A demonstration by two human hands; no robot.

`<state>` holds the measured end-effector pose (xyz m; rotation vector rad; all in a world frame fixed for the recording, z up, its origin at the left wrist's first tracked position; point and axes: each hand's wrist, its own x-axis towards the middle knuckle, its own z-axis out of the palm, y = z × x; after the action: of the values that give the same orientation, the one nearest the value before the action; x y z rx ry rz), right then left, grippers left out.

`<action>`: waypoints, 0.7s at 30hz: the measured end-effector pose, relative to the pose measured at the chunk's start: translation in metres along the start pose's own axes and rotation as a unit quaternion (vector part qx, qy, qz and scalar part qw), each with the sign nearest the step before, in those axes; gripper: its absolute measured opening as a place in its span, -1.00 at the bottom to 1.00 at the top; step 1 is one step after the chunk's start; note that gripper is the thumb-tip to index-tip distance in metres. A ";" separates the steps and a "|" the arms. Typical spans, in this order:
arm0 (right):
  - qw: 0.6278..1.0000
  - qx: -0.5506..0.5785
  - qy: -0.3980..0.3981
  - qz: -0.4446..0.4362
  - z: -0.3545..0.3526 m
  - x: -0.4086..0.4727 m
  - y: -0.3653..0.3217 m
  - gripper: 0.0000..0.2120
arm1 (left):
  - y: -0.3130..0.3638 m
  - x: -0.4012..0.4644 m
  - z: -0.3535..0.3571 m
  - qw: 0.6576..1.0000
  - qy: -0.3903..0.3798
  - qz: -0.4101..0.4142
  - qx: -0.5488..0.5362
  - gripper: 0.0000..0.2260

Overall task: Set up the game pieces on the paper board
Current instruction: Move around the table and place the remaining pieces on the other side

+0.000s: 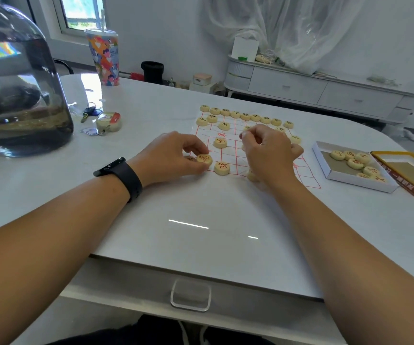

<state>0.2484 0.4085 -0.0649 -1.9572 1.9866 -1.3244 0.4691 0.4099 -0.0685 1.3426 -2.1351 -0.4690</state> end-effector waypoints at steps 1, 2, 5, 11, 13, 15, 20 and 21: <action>1.000 -0.001 0.000 -0.001 0.000 0.000 -0.001 -0.77 | -0.001 0.000 0.000 1.000 0.000 -0.002 -0.002 -0.74; 1.000 -0.001 -0.001 -0.002 0.000 0.000 -0.002 -0.76 | 0.000 -0.001 0.000 1.000 -0.002 -0.004 -0.005 -0.74; 1.000 0.004 -0.001 -0.001 -0.001 0.000 -0.001 -0.77 | 0.001 -0.001 0.002 1.000 -0.012 -0.011 -0.004 -0.74; 1.000 0.015 0.005 0.011 -0.004 0.002 -0.002 -0.77 | 0.001 -0.002 0.003 0.998 -0.038 -0.029 0.027 -0.70; 1.000 0.012 0.007 0.010 -0.004 0.002 -0.001 -0.76 | 0.001 -0.003 0.003 0.998 -0.045 -0.032 0.015 -0.68; 1.000 0.010 0.006 0.009 -0.003 0.002 -0.001 -0.76 | 0.001 -0.004 0.001 0.998 -0.049 -0.033 0.003 -0.66; 1.000 0.015 -0.003 -0.008 -0.001 -0.001 -0.002 -0.77 | 0.006 -0.006 0.002 0.998 0.034 0.038 -0.021 -0.77; 1.000 0.017 -0.006 -0.013 -0.004 0.000 0.000 -0.77 | 0.009 -0.005 0.004 0.996 0.060 0.058 -0.034 -0.83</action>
<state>0.2465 0.4111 -0.0623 -1.9784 1.9259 -1.3390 0.4618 0.4178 -0.0683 1.1736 -2.0669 -0.4003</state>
